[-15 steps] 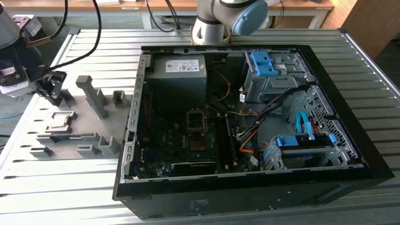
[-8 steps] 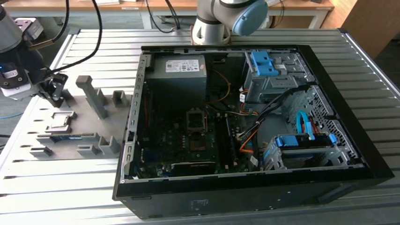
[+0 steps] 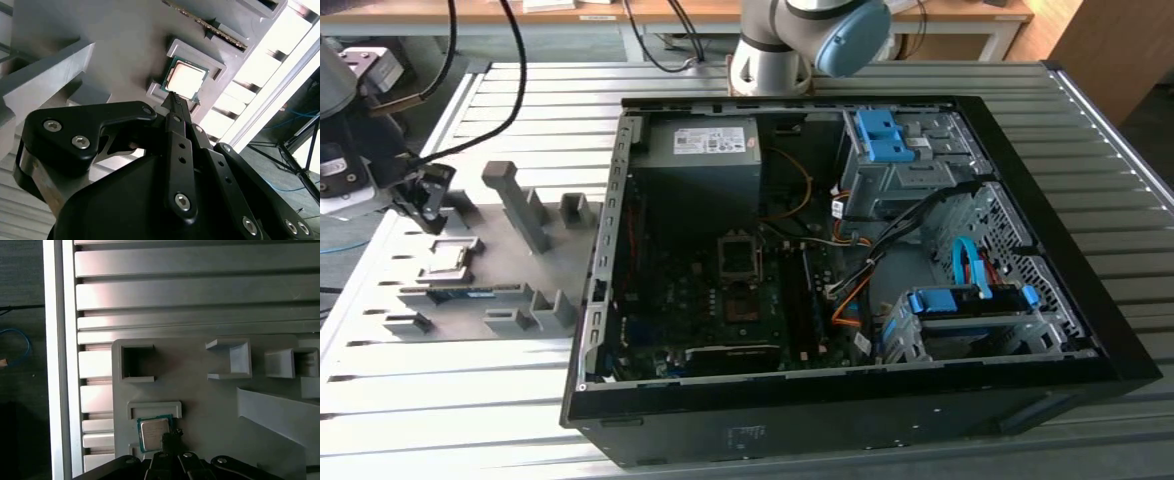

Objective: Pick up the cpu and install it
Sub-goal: 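Reach for the cpu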

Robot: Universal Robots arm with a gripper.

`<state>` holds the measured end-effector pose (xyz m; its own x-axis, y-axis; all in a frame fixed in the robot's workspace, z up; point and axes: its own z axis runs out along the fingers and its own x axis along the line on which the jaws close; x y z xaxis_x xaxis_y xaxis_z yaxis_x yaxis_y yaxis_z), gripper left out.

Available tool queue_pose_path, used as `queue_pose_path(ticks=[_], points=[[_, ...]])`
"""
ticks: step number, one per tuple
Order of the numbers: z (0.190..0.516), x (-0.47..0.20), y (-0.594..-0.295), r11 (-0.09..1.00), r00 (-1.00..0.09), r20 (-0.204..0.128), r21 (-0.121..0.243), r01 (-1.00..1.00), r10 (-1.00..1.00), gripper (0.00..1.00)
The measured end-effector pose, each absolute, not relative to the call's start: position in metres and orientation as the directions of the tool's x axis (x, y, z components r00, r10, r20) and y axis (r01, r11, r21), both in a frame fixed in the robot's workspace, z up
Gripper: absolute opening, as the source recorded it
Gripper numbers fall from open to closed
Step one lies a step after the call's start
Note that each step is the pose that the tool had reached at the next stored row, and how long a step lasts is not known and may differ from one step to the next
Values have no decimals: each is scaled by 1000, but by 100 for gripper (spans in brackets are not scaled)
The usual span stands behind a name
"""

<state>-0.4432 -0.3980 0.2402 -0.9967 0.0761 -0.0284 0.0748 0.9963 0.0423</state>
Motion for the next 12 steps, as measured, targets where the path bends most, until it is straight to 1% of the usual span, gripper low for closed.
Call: queue_pose_path(ticks=[12], points=[[221, -445, -398, 996, -997, -28, 42, 75, 76, 10]])
